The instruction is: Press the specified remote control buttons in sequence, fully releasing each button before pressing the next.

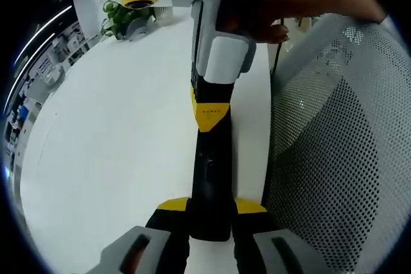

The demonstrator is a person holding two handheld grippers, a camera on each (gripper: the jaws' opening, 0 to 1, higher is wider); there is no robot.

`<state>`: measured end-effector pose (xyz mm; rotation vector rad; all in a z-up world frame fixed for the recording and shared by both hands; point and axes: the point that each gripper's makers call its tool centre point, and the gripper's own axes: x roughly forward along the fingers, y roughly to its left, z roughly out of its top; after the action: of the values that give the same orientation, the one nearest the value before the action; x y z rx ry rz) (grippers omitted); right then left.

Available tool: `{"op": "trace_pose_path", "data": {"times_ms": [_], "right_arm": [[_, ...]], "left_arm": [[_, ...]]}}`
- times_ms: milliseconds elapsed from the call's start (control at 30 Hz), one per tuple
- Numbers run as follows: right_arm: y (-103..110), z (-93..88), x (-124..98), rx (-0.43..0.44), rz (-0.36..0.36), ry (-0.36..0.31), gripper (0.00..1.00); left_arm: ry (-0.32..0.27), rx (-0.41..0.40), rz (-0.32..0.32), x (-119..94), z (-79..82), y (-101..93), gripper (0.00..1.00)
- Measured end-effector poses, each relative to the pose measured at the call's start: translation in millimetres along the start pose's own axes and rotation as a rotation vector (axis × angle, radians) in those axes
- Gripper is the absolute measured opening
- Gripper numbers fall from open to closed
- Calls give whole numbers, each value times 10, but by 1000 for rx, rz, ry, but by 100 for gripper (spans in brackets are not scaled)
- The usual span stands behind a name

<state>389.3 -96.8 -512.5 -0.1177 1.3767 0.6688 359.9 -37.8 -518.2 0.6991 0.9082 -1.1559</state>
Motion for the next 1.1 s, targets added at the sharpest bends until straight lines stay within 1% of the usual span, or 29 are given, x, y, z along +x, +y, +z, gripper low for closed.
{"op": "trace_pose_path", "data": {"times_ms": [133,200,233,367,633,767,900,1100], "right_arm": [[-1,5,-2,2,6,-2,0],[61,8,2,21,49,-3,0],[79,9,3,28,59,-3,0],[46,31,-14,0,27,-20,0],[8,37,19,-6,18,-17,0],[18,35,26,-39,6,-18,0],[12,39,36,-62,-3,-35,0],[32,58,53,-136,-29,-44,0]], "left_arm": [[-3,-1,0,-2,0,1,24],[-1,0,0,-2,0,0,24],[-1,0,0,-2,0,-1,24],[-1,0,0,-4,3,-1,24],[-1,3,1,-5,3,-2,24],[2,-9,2,-5,3,0,24],[0,-16,4,-5,6,3,24],[-1,-24,5,-4,6,7,24]]}}
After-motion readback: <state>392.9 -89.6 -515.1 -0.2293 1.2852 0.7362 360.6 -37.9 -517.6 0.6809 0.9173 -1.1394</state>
